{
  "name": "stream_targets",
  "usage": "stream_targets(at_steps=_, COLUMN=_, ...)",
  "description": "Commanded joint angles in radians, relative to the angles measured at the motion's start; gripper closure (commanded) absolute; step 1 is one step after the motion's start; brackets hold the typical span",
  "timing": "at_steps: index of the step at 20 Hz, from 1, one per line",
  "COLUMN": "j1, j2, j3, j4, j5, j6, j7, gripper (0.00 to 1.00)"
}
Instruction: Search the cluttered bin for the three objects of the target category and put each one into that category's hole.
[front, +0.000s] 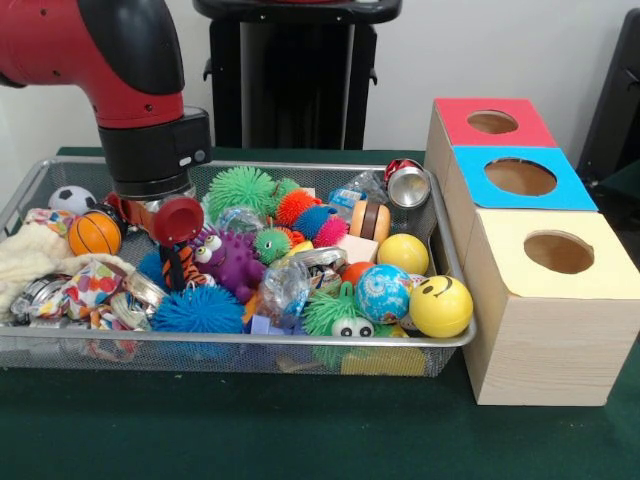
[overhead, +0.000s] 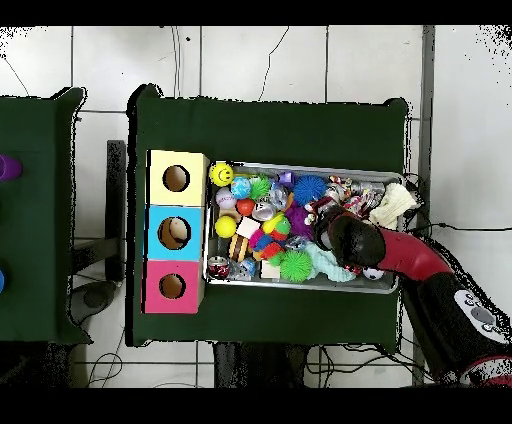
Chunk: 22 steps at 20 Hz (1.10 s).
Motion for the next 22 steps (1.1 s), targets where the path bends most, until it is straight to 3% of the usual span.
stream_targets(at_steps=1, j1=0.024, j2=0.081, j3=-0.004, j4=0.037, j5=-0.082, j6=-0.057, j7=-0.036, gripper=1.00)
stream_targets(at_steps=13, j1=-0.011, j2=0.066, j3=0.030, j4=0.066, j5=-0.052, j6=-0.021, j7=-0.057, gripper=1.00)
stream_targets(at_steps=22, j1=-0.044, j2=-0.087, j3=0.059, j4=0.158, j5=0.010, j6=0.105, j7=-0.073, gripper=1.00)
